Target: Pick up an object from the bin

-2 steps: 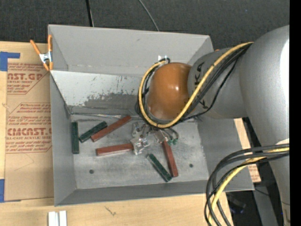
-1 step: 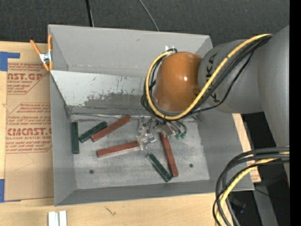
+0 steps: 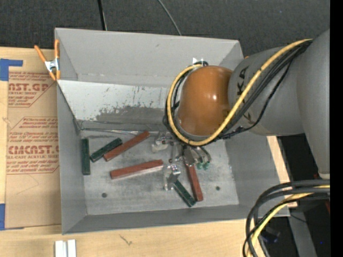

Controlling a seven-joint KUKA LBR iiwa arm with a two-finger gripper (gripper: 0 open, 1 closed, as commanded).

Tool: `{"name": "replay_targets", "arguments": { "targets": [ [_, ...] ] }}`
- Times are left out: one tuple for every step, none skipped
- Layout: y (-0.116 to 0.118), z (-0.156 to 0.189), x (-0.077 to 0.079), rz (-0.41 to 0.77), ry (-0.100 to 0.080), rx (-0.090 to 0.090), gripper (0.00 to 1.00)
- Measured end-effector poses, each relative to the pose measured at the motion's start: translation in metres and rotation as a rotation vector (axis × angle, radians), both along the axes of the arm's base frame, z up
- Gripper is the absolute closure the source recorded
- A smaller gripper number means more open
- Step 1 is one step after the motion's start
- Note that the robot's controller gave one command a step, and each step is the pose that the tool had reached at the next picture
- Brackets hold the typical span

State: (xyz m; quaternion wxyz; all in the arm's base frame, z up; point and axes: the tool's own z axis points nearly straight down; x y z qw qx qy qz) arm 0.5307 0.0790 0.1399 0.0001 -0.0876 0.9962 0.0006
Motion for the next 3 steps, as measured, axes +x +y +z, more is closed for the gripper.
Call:
{"name": "replay_targets", "arguments": {
  "targets": [
    [0.0,0.0,0.0,-0.001,0.0,0.0,0.0],
    [0.021,-0.063,0.011,0.037,-0.014,0.004,1.0],
    [0.021,-0.063,0.011,0.037,-0.014,0.004,1.0]
  ]
}}
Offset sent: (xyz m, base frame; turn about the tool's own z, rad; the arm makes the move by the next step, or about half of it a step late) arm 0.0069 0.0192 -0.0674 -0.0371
